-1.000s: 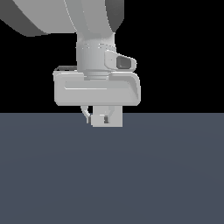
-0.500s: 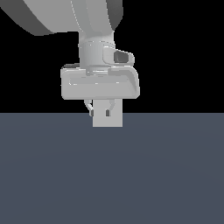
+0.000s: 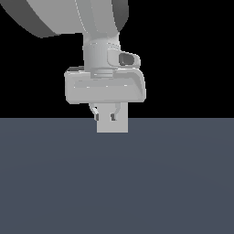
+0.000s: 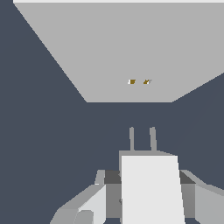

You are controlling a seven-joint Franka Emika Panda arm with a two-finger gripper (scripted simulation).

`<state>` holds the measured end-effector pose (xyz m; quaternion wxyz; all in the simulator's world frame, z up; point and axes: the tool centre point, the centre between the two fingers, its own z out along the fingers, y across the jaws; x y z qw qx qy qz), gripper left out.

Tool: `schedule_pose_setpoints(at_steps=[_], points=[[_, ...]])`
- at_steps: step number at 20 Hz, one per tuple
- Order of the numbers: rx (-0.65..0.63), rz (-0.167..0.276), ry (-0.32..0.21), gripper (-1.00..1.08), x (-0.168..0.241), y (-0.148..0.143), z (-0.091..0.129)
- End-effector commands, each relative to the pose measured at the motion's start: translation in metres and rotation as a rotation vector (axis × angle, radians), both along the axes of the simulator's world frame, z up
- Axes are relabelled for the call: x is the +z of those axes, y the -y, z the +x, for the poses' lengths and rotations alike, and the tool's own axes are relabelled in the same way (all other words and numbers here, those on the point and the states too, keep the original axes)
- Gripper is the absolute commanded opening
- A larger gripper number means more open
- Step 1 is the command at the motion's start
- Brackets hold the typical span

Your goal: Plug the charger into the wall socket.

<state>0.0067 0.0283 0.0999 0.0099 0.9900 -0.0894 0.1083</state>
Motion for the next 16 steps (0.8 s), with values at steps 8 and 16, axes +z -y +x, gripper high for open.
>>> schedule_pose_setpoints(at_steps=[8,16], points=[[0.000,0.000,0.000,-1.00,0.000,0.003,0.015],[0.000,0.001,0.000,-1.00,0.000,0.008,0.042]])
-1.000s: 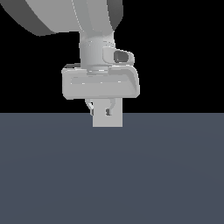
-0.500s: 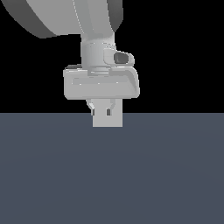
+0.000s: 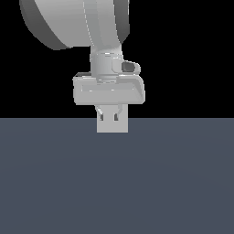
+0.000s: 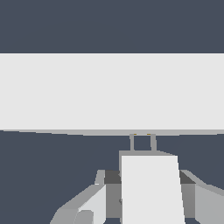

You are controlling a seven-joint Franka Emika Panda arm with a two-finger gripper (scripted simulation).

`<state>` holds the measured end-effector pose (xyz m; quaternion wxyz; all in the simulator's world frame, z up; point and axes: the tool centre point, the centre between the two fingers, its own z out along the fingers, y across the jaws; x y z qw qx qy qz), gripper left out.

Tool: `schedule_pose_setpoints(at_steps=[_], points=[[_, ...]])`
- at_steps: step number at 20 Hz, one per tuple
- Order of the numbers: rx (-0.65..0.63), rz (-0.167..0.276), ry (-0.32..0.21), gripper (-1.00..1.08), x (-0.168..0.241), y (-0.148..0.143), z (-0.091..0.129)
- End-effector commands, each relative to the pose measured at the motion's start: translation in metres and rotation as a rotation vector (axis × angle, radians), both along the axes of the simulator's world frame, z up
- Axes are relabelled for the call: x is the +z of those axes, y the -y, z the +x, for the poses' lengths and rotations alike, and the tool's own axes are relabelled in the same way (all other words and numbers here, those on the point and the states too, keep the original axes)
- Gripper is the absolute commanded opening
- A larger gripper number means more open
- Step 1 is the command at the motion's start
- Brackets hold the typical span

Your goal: Plug the charger into the wall socket.

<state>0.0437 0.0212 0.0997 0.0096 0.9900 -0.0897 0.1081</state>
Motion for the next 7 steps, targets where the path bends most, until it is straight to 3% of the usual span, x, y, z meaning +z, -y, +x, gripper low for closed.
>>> schedule_pose_setpoints(at_steps=[1,7], points=[[0.000,0.000,0.000,-1.00,0.0002,0.0010,0.0067],[0.000,0.000,0.000,-1.00,0.0002,0.0020,0.0122]])
